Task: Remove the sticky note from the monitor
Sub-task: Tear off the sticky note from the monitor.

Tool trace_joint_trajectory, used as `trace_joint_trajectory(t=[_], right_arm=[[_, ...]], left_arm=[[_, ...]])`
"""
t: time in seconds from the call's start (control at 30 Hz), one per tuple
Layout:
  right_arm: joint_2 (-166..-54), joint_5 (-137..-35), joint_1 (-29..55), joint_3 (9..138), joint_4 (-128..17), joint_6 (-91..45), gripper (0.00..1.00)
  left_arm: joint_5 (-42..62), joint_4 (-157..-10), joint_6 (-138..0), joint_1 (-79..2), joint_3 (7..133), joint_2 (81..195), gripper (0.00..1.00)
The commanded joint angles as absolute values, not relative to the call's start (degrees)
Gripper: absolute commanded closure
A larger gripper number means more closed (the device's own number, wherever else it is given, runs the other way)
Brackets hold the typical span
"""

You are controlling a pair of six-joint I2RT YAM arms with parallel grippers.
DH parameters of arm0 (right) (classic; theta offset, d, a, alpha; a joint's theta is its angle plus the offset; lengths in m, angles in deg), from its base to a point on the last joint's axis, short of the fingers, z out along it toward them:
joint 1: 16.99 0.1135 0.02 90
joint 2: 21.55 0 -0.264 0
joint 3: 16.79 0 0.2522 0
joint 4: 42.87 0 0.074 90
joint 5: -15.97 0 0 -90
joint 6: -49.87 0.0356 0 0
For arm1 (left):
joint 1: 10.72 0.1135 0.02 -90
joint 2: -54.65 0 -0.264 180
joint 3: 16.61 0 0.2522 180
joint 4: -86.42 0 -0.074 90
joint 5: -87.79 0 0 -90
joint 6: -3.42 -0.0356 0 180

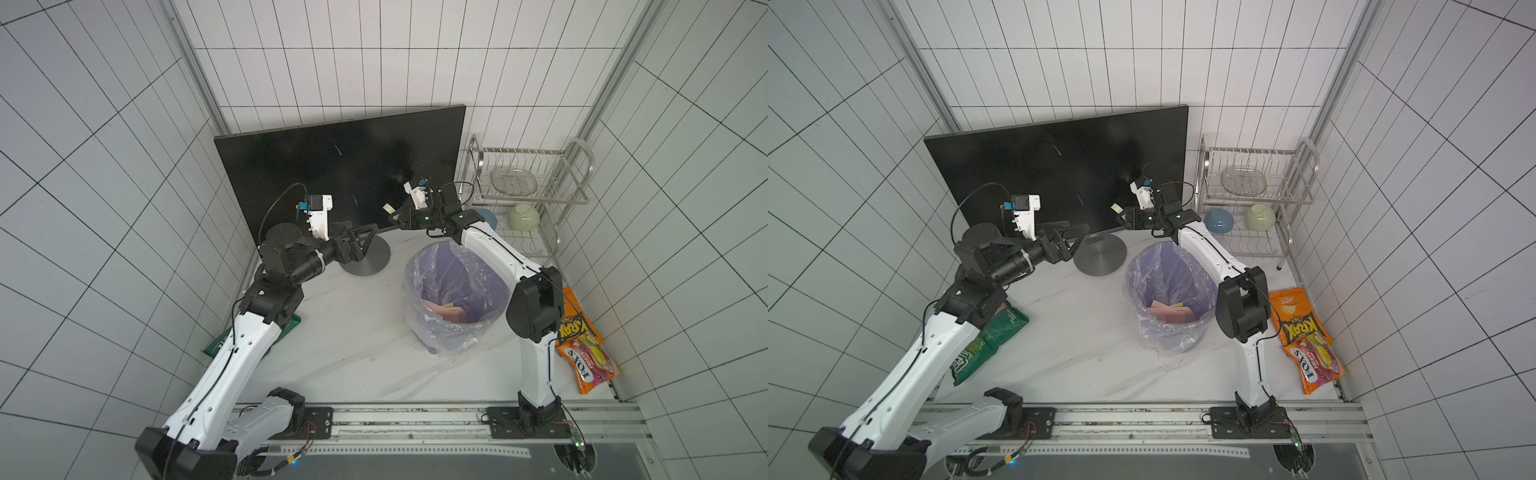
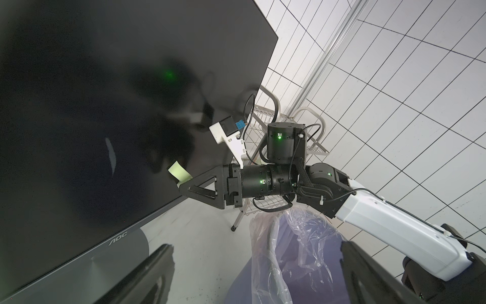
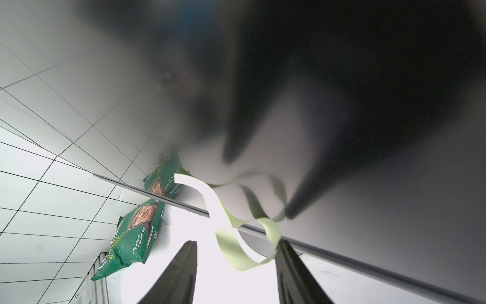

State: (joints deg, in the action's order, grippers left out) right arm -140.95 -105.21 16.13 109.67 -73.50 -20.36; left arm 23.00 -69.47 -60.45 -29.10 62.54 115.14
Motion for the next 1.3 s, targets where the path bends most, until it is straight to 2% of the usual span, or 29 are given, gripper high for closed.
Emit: trace_joint_trajectory(t=[0.0, 0.7, 1.27], right_arm=[[-137.89, -105.56, 16.62, 109.09, -72.32, -20.57, 0.49], [-137.29, -106.40, 15.80, 107.58, -71.54, -18.91, 0.55], [-138.01, -106.92, 15.20, 107.73, -72.26, -18.58, 0.72]], left_arm=[[23.55, -70.32, -60.97, -28.85, 61.92, 114.20, 0.01], [23.66, -70.24, -61.01, -28.72, 61.99, 113.98, 0.01], [23.85, -70.18, -60.85, -28.65, 62.11, 114.43, 0.01]])
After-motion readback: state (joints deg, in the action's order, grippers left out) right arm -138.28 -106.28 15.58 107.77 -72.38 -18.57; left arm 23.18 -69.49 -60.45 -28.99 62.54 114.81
